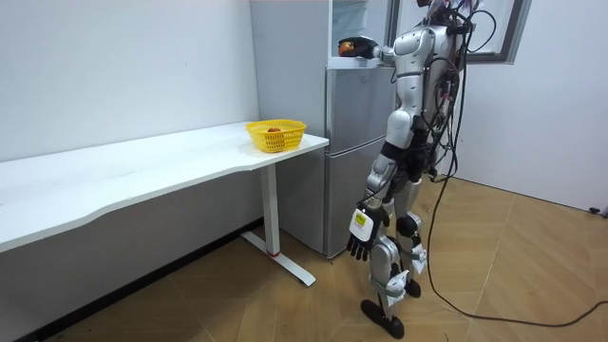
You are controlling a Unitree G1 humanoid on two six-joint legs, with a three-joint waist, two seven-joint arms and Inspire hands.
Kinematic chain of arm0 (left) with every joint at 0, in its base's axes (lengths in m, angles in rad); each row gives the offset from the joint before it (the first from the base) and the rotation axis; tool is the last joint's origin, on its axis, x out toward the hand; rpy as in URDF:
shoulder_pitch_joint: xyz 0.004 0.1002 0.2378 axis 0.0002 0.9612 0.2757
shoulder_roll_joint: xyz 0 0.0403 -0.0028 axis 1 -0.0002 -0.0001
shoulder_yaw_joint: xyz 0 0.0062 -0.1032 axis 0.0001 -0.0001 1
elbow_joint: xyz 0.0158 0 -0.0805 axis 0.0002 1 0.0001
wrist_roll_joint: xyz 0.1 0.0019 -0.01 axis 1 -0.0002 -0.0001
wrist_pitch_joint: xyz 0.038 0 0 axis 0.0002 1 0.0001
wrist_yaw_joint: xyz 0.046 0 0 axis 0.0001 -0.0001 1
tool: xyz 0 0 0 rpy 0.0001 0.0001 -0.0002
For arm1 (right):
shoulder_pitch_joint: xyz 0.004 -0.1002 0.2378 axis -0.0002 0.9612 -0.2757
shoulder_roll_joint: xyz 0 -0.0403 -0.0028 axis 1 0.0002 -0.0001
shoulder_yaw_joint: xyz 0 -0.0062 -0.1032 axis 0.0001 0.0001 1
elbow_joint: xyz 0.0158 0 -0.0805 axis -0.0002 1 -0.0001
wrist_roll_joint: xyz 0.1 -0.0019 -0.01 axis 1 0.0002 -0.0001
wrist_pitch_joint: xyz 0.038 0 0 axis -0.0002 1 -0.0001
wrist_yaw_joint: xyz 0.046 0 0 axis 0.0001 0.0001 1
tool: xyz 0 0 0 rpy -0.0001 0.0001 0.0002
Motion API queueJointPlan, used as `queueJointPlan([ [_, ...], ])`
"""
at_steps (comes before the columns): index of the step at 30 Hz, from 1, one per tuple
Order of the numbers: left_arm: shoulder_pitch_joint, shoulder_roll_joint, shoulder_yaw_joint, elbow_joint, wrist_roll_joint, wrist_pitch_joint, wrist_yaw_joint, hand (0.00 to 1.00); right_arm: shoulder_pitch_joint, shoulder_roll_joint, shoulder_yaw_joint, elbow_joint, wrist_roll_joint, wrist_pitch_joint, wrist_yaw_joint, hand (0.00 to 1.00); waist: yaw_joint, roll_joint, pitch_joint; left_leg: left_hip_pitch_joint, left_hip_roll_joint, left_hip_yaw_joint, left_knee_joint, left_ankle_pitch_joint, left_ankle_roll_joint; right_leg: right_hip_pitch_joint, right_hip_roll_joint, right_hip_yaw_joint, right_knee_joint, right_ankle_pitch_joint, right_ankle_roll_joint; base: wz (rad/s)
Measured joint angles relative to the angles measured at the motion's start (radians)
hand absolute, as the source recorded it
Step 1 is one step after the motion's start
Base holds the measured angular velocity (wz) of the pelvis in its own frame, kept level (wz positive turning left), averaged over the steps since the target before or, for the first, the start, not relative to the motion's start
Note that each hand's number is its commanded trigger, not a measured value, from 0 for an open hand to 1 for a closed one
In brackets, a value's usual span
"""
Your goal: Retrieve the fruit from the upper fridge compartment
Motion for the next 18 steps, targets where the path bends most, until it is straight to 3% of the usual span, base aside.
queueJointPlan([
  [9, 0.001, 0.0, -0.002, 0.003, 0.0, -0.016, -0.005, 0.0, -0.006, 0.0, 0.002, -0.002, -0.044, -0.008, 0.0, 1.0, 0.021, -0.021, 0.0044, 0.001, 0.001, 0.0, 0.0, 0.0, 0.0, 0.0, 0.0, 0.0, -0.002, 0.0, 0.0, 0.0],
  [18, 0.001, 0.001, -0.008, 0.019, -0.001, -0.014, -0.006, 0.0, -0.01, 0.0, 0.012, -0.035, -0.087, -0.001, -0.016, 1.0, 0.017, -0.017, 0.0079, -0.001, 0.001, 0.0, -0.006, 0.0, 0.0, -0.003, 0.0, -0.001, -0.001, 0.0, 0.0, 0.0],
])
